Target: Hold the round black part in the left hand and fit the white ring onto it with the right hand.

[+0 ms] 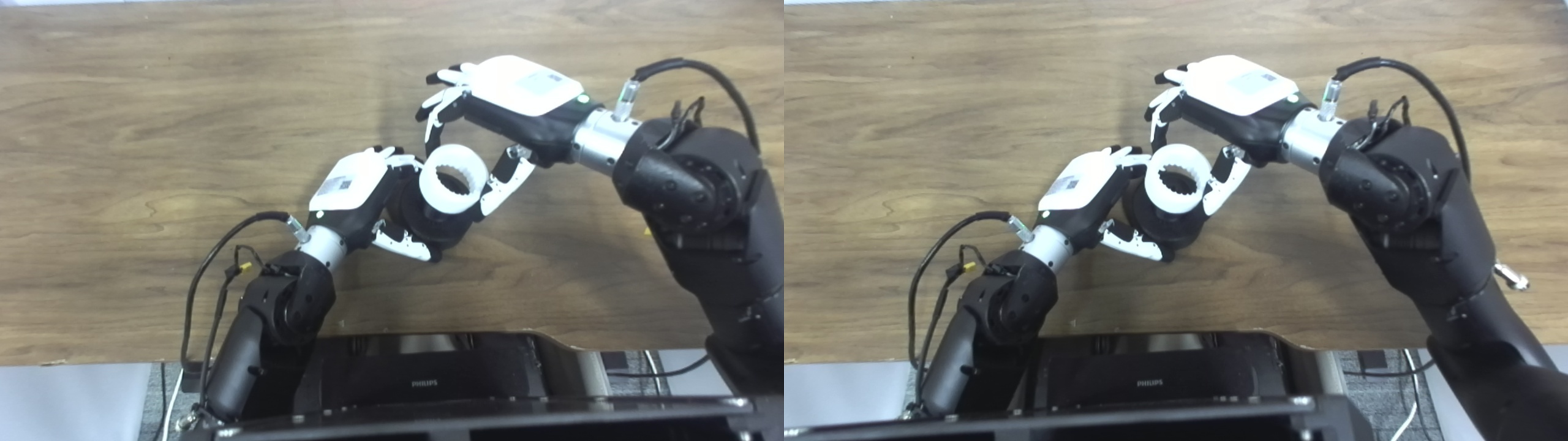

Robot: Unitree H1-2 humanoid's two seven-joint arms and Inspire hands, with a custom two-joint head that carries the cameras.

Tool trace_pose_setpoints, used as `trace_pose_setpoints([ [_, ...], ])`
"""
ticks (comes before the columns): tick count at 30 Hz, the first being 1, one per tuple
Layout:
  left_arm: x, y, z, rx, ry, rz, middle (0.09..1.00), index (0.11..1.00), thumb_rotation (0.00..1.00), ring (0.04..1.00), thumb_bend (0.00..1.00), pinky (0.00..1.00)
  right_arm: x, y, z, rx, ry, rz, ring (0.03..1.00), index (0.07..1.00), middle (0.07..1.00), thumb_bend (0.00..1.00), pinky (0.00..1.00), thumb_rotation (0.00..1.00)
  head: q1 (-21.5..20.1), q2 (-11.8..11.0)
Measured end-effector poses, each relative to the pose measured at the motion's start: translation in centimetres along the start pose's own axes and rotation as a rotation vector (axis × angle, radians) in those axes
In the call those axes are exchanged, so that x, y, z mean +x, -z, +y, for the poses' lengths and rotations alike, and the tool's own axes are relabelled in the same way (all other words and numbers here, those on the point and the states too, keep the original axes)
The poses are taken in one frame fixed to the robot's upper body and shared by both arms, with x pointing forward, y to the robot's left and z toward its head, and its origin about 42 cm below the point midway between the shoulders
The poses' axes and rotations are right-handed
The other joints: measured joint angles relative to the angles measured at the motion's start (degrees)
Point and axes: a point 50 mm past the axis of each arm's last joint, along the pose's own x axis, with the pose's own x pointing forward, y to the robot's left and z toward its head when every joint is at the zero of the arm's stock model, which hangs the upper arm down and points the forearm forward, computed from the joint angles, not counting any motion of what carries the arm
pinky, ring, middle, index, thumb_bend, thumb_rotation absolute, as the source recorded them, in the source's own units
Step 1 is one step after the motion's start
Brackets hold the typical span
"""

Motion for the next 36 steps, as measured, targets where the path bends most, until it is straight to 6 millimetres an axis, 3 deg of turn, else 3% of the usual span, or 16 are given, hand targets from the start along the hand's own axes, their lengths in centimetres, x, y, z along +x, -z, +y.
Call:
trace_pose_setpoints([
  [6,-0.3,0.0,0.0,-0.004,0.000,-0.001,0.854,0.488,0.07,0.956,0.52,1.00,0.1,-0.1,1.0,-0.019,-0.010,0.017,0.972,0.484,0.838,0.52,1.00,0.14,-0.3,-0.2],
  [14,-0.6,0.1,-0.4,-0.015,-0.001,-0.008,0.862,0.488,0.07,0.963,0.52,1.00,0.0,-0.3,2.4,-0.021,-0.024,0.035,0.968,0.483,0.830,0.52,1.00,0.14,-0.3,-4.1],
  [23,-1.0,0.0,-0.8,-0.007,-0.002,-0.028,0.861,0.488,0.07,0.951,0.52,1.00,0.2,-0.3,3.8,-0.010,-0.060,0.040,0.968,0.484,0.832,0.52,1.00,0.14,-1.4,-6.4],
  [36,-1.3,0.1,-1.2,-0.021,-0.006,-0.040,0.858,0.488,0.06,0.953,0.52,1.00,0.1,-0.3,4.5,-0.010,-0.074,0.038,0.973,0.484,0.834,0.52,1.00,0.14,-1.8,-7.4],
])
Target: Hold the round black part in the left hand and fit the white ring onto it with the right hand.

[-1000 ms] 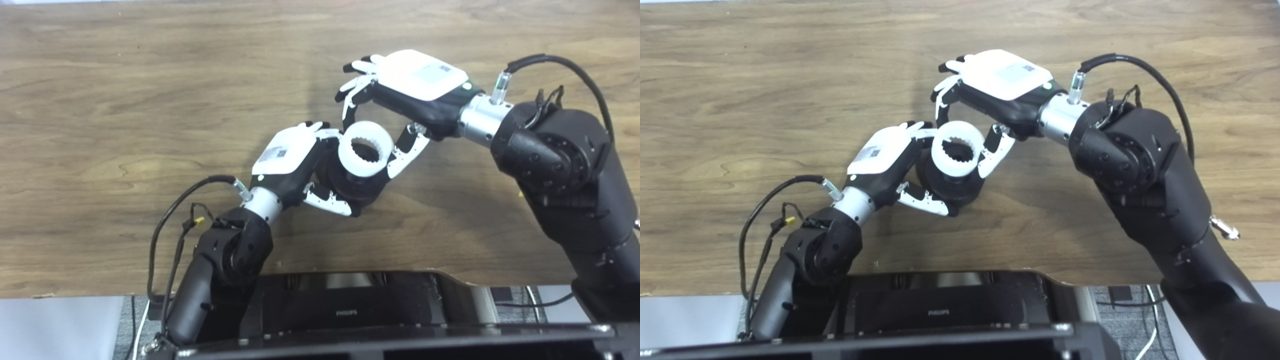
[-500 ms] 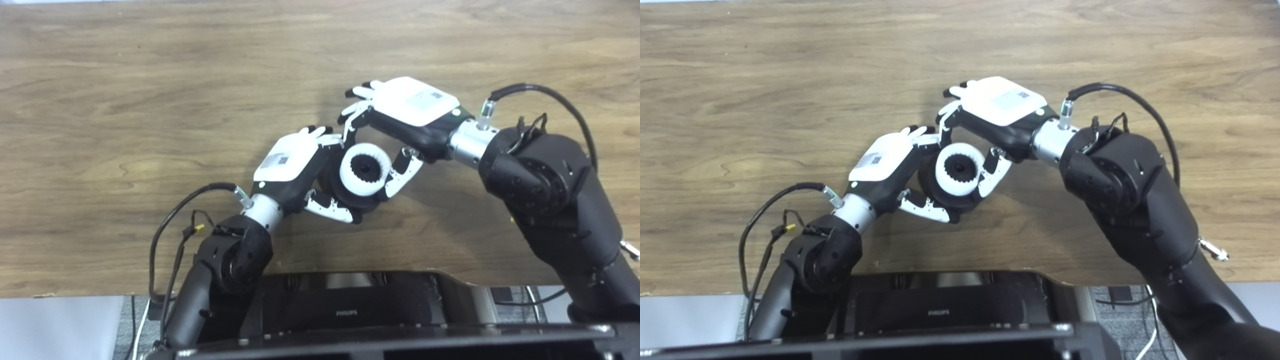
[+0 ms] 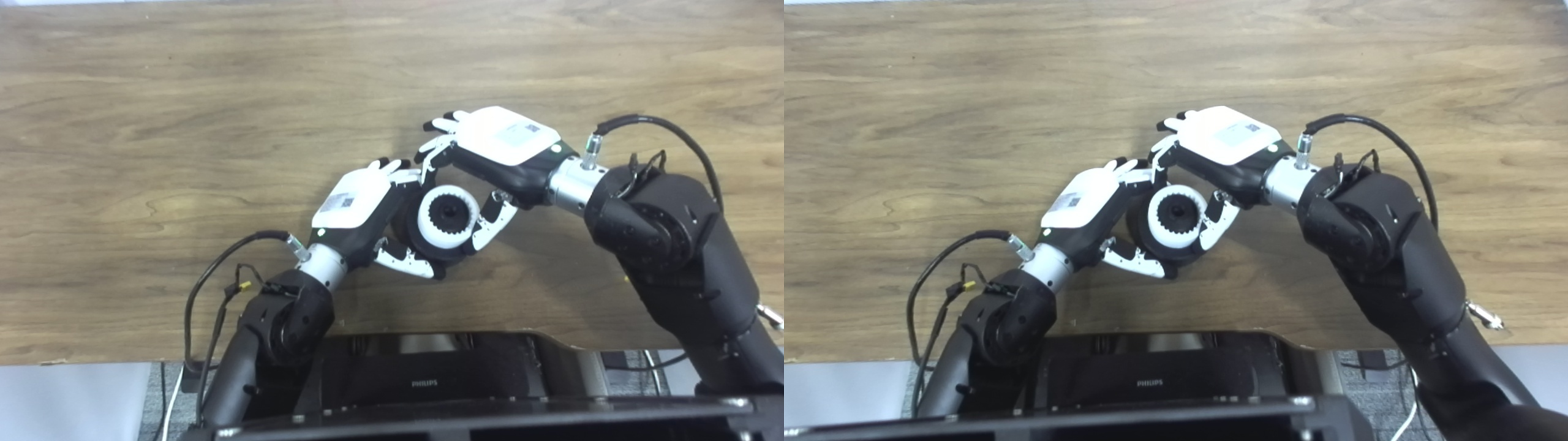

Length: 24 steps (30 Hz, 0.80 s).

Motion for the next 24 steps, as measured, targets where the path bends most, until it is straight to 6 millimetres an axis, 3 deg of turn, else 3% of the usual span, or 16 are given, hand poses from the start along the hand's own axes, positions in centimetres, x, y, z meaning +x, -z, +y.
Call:
trace_pose_setpoints([
  [12,-0.01,0.00,-0.02,0.002,-0.002,0.002,0.861,0.488,0.06,0.958,0.52,1.00,0.19,0.07,-0.04,-0.007,0.009,0.002,0.970,0.495,0.836,0.52,1.00,0.16,0.4,0.2],
  [13,-0.01,0.00,-0.02,0.007,-0.003,0.004,0.859,0.489,0.06,0.956,0.52,1.00,0.19,0.10,-0.06,-0.005,0.008,0.003,0.970,0.563,0.835,0.69,1.00,0.25,0.4,0.2],
  [14,0.00,-0.01,-0.03,0.012,-0.003,0.005,0.858,0.492,0.07,0.952,0.52,1.00,0.18,0.13,-0.07,-0.005,0.008,0.004,0.970,0.605,0.835,0.79,1.00,0.31,0.4,0.2],
  [16,0.01,-0.03,-0.04,0.020,-0.002,0.008,0.862,0.494,0.07,0.949,0.52,1.00,0.22,0.32,-0.04,-0.003,0.005,0.012,0.970,0.625,0.835,0.85,1.00,0.35,0.6,0.1],
  [17,0.01,-0.03,-0.04,0.026,0.001,0.009,0.880,0.617,0.18,0.957,0.66,1.00,0.23,0.41,-0.02,-0.002,0.003,0.015,0.970,0.627,0.833,0.87,1.00,0.36,0.5,0.0],
  [20,0.06,-0.08,-0.10,0.054,0.019,0.015,0.924,0.778,0.28,0.979,0.81,1.00,0.21,0.58,0.00,-0.001,0.003,0.022,0.974,0.626,0.835,0.88,1.00,0.37,0.5,-0.2],
  [24,0.13,-0.22,-0.13,0.098,0.039,0.028,0.964,0.880,0.37,0.995,0.85,1.00,0.19,0.67,0.00,-0.002,0.004,0.031,0.979,0.628,0.840,0.87,1.00,0.37,0.4,-0.4],
])
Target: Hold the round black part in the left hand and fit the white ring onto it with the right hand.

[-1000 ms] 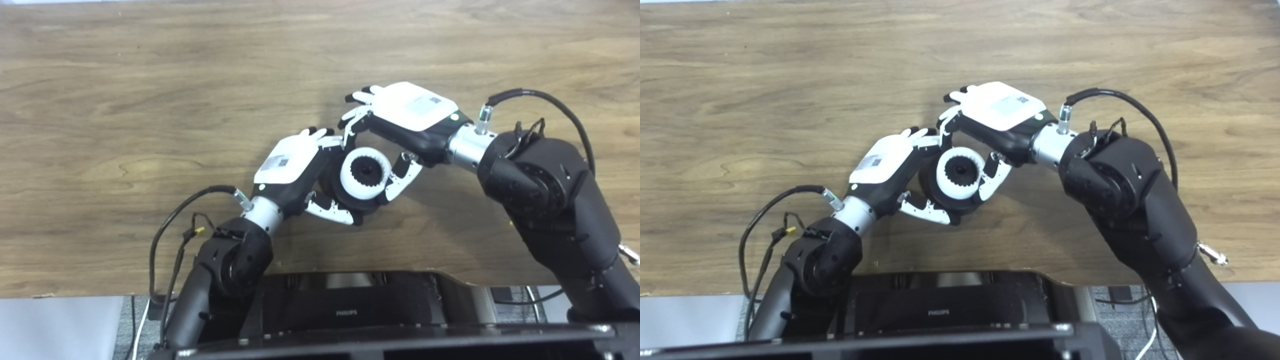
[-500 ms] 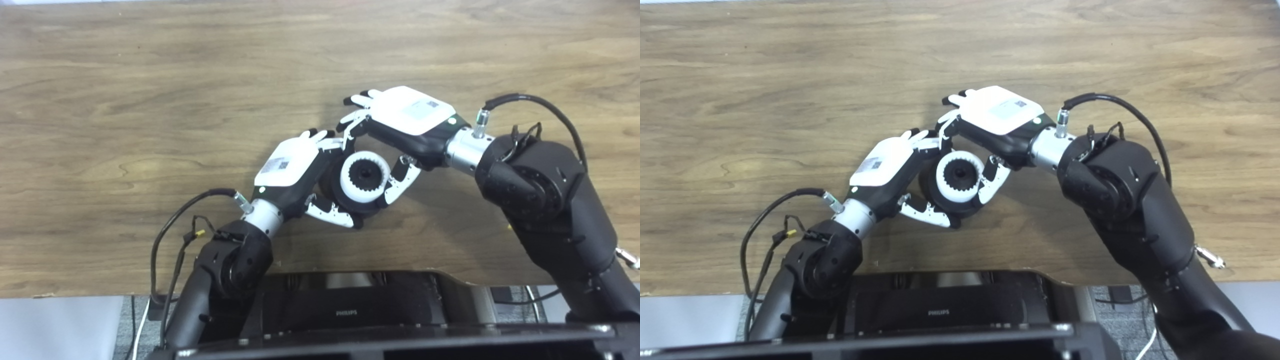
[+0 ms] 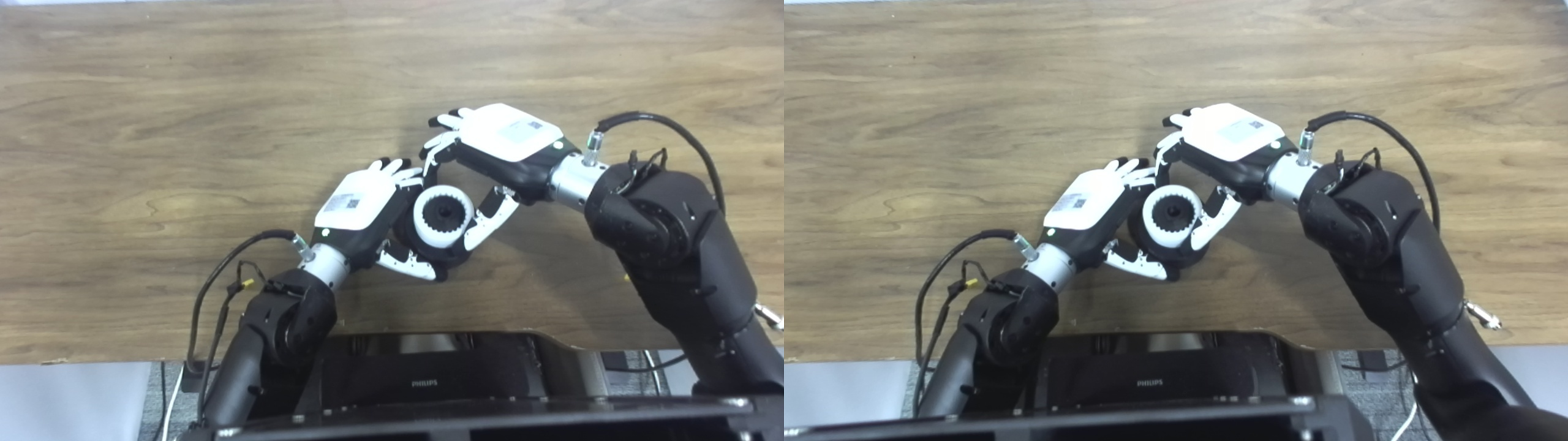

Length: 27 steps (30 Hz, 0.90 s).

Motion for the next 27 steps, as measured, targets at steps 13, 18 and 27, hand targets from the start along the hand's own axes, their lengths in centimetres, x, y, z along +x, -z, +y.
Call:
trace_pose_setpoints([
  [13,0.4,-0.4,0.6,0.044,0.025,0.037,1.000,1.000,0.49,1.000,1.00,1.00,-0.3,0.8,-0.5,0.013,0.023,0.028,0.976,0.644,0.848,0.89,1.00,0.39,-0.2,-1.1],
  [18,0.6,-0.5,1.2,0.037,0.046,0.051,1.000,1.000,0.52,1.000,1.00,1.00,-0.4,1.2,-0.7,0.027,0.040,0.037,0.977,0.673,0.852,0.98,1.00,0.47,-0.4,-1.9],
  [27,0.7,-0.3,2.7,0.029,0.100,0.090,1.000,1.000,0.57,1.000,1.00,1.00,-0.6,1.8,-1.4,0.076,0.060,0.045,0.992,0.808,0.894,1.00,1.00,0.60,-0.8,-4.2],
])
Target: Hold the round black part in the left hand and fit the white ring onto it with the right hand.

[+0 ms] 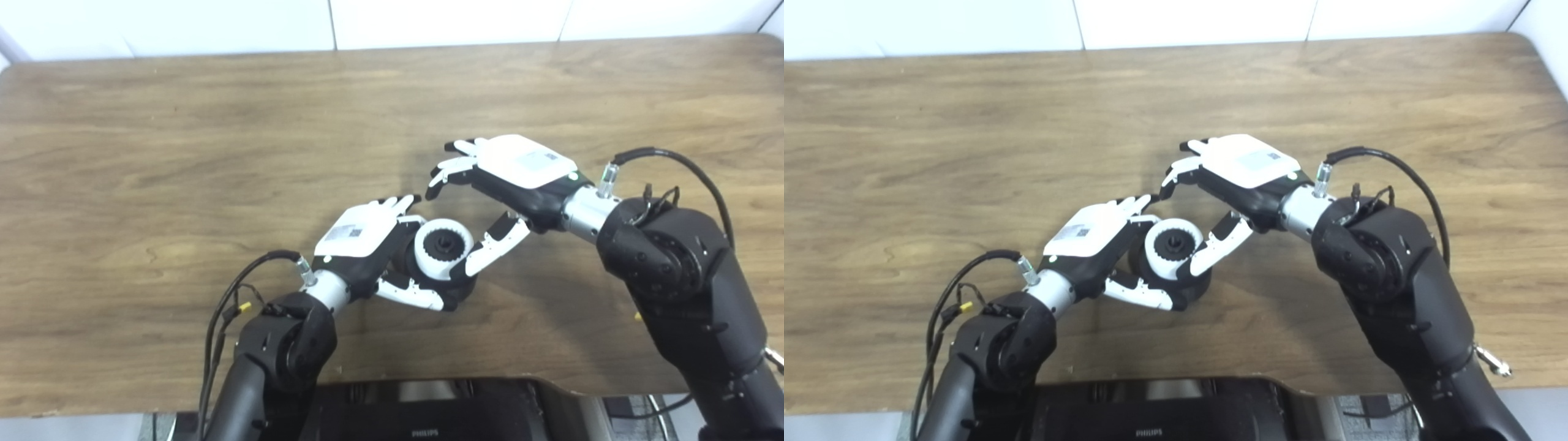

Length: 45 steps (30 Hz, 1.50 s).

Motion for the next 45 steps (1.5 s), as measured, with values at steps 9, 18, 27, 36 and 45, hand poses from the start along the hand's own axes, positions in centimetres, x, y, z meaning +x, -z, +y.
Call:
trace_pose_setpoints([
  [9,0.1,1.2,2.0,-0.021,0.057,0.036,1.000,1.000,0.62,1.000,1.00,1.00,0.3,0.8,-1.7,0.058,0.022,0.018,0.998,0.949,0.929,1.00,0.98,0.64,-0.2,-2.2],
  [18,0.0,1.9,4.1,0.037,0.147,0.053,1.000,1.000,0.51,1.000,1.00,1.00,0.1,1.5,-2.7,0.099,0.033,0.045,1.000,0.934,0.939,1.00,0.99,0.60,0.0,-3.0],
  [27,-0.7,4.2,6.3,0.068,0.202,0.062,1.000,1.000,0.52,1.000,1.00,1.00,-0.4,2.6,-3.1,0.220,0.059,0.055,0.978,0.917,0.929,1.00,0.95,0.57,0.0,-3.5],
  [36,-3.0,9.9,7.8,-0.225,0.050,0.073,1.000,0.994,0.84,1.000,0.87,0.92,-1.6,4.2,-2.4,0.321,0.142,0.096,0.896,0.936,0.912,0.73,0.80,0.84,-1.5,-5.1],
  [45,-3.2,11.7,6.3,-0.634,-0.377,0.015,0.983,0.986,0.98,0.955,0.49,0.90,-4.0,6.5,0.9,0.664,0.422,0.214,0.999,1.000,1.000,0.57,0.96,1.00,-2.4,-6.0],
])
